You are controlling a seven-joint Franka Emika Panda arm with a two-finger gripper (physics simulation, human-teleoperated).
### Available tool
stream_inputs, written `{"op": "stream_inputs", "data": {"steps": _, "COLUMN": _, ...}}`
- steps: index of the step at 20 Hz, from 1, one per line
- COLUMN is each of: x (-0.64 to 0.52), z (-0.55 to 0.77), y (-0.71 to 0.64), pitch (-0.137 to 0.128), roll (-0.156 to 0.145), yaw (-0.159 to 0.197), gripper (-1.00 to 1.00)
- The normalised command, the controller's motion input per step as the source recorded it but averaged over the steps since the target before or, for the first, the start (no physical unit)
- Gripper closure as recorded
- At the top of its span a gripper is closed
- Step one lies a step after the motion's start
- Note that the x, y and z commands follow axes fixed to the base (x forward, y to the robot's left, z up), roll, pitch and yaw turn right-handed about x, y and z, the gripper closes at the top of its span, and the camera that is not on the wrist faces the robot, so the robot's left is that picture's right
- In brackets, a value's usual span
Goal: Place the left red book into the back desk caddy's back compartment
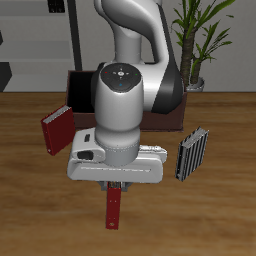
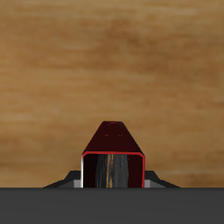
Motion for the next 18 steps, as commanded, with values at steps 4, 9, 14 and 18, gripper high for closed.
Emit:
{"op": "stream_inputs", "data": {"steps": 4, "x": -0.20, "z": 0.76, "y": 0.18, "pitch": -0.034, "roll": -0.017, "yaw": 0.009, "gripper": 1.00}}
{"op": "stream_inputs", "data": {"steps": 9, "x": -0.23, "z": 0.60, "y": 0.12, "pitch": -0.034, "roll": -0.012, "yaw": -0.002, "gripper": 1.00}}
{"op": "stream_inputs", "data": {"steps": 14, "x": -0.33, "z": 0.68, "y": 0.08, "pitch": -0.027, "roll": -0.019, "yaw": 0.010, "gripper": 1.00}}
{"op": "stream_inputs", "data": {"steps": 18, "x": -0.43, "z": 0.63, "y": 0.11, "pitch": -0.032, "roll": 0.012, "yaw": -0.002, "gripper": 1.00}}
